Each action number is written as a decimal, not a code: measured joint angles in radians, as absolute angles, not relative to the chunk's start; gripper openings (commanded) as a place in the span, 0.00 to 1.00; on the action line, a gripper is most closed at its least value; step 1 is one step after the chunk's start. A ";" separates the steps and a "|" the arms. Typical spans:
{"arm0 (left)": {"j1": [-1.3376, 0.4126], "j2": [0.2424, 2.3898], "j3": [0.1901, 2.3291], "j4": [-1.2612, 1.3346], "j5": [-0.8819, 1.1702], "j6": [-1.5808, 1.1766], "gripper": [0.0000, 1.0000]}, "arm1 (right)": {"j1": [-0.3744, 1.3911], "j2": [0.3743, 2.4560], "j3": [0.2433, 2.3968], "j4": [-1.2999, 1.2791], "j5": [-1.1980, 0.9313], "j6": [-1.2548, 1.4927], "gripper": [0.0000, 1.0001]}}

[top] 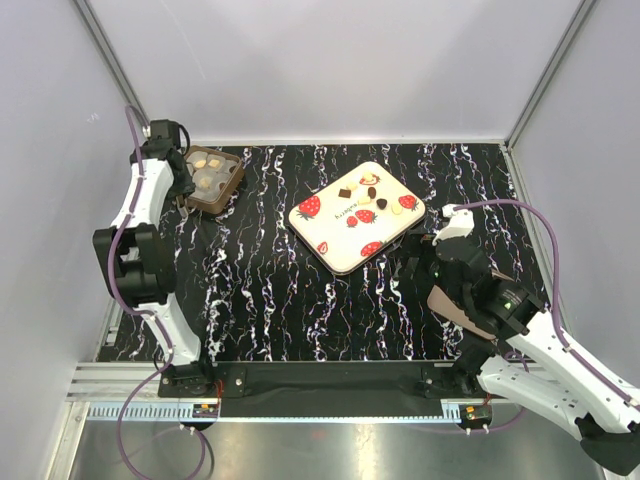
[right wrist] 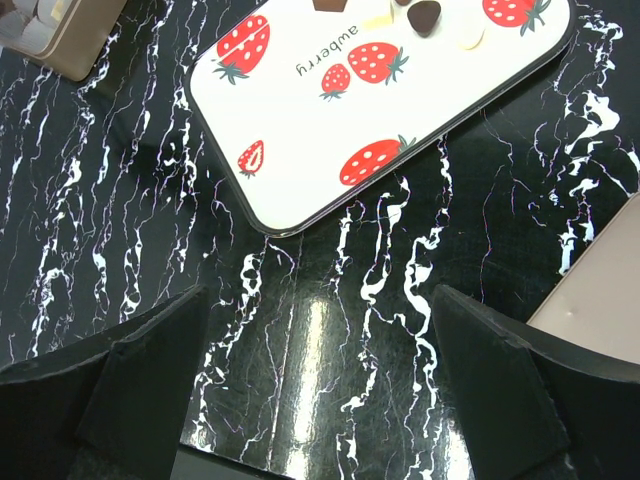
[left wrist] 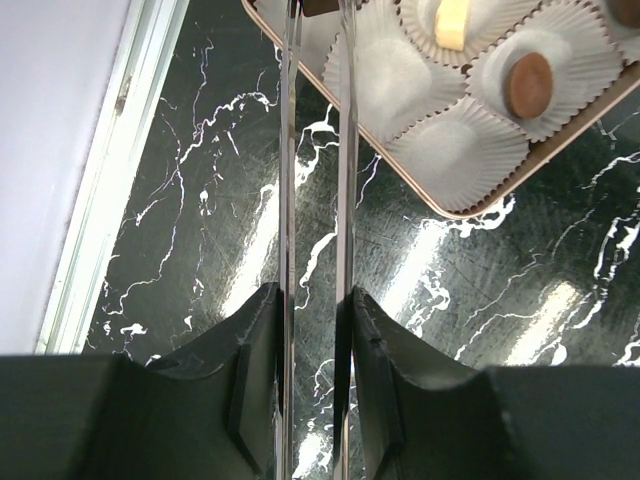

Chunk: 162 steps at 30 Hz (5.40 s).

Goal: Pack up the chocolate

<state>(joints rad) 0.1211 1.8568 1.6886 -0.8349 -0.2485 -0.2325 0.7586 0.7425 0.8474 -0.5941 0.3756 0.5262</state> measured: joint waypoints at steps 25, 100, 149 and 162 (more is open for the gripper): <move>0.129 1.915 1.726 -0.836 -0.286 -0.210 0.42 | 0.759 0.746 0.847 -0.594 0.386 0.512 1.00; -0.673 2.084 1.694 -0.488 -0.054 -0.149 0.51 | 0.759 0.689 0.894 -0.686 0.462 0.508 1.00; -0.723 2.050 1.693 -0.545 -0.146 -0.149 0.40 | 0.759 0.659 0.894 -0.696 0.459 0.529 1.00; -0.723 1.934 1.625 -0.547 -0.162 -0.142 0.43 | 0.759 0.641 0.894 -0.704 0.458 0.543 1.00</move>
